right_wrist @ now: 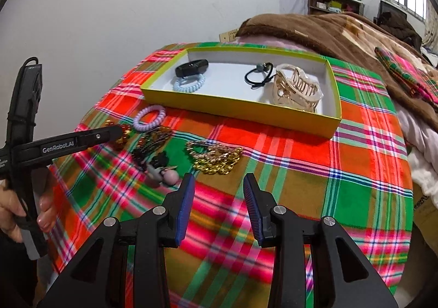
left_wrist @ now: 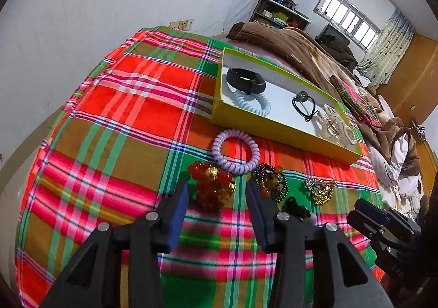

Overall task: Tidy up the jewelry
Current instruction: 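Move the left gripper onto the red beaded ornament while the right gripper reaches the gold chain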

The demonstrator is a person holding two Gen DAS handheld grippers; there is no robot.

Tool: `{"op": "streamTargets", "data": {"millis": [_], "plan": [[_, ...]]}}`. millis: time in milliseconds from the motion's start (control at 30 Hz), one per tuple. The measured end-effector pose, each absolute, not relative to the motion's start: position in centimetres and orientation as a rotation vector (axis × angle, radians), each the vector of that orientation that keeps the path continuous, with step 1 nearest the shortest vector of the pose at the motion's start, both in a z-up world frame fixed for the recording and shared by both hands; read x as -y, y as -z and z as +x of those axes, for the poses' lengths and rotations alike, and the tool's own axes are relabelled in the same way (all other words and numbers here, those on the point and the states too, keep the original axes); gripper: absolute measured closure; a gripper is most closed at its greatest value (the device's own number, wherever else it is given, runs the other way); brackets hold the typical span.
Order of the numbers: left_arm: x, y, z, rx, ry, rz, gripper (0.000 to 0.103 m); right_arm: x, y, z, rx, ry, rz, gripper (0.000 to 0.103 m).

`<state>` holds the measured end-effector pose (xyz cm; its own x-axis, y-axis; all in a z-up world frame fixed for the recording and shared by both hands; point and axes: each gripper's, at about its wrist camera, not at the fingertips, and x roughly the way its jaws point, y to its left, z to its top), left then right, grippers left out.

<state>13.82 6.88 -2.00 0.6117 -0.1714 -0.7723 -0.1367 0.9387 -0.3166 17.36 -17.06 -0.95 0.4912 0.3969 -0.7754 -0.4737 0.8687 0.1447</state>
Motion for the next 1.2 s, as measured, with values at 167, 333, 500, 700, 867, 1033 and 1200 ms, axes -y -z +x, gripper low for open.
{"op": "streamTargets", "data": {"millis": [167, 333, 500, 700, 867, 1033, 1200], "plan": [[-7.1, 2.7, 14.4, -0.919, 0.007, -0.36, 0.059, 17.0, 1.0, 19.1, -0.902, -0.529, -0.123, 0.065], [-7.2, 2.8, 14.7, -0.901, -0.002, -0.333, 0.067, 16.2, 0.9, 20.6, -0.888, -0.577, -0.177, 0.065], [-7.4, 2.8, 14.5, -0.887, -0.005, -0.317, 0.075, 14.3, 1.4, 21.1, -0.875, -0.663, -0.31, 0.065], [-7.7, 2.7, 14.1, -0.88, -0.002, -0.307, 0.078, 12.6, 2.3, 21.9, -0.898, -0.732, -0.422, 0.065], [-7.8, 2.7, 14.0, -0.881, 0.002, -0.311, 0.078, 12.6, 2.0, 23.2, -0.914, -0.682, -0.409, 0.092], [-7.8, 2.7, 14.0, -0.879, 0.008, -0.309, 0.078, 13.6, 2.4, 23.5, -0.949, -0.65, -0.35, 0.094], [-7.6, 2.8, 14.0, -0.88, 0.016, -0.298, 0.078, 14.5, 2.5, 23.4, -0.98, -0.646, -0.321, 0.091]]}}
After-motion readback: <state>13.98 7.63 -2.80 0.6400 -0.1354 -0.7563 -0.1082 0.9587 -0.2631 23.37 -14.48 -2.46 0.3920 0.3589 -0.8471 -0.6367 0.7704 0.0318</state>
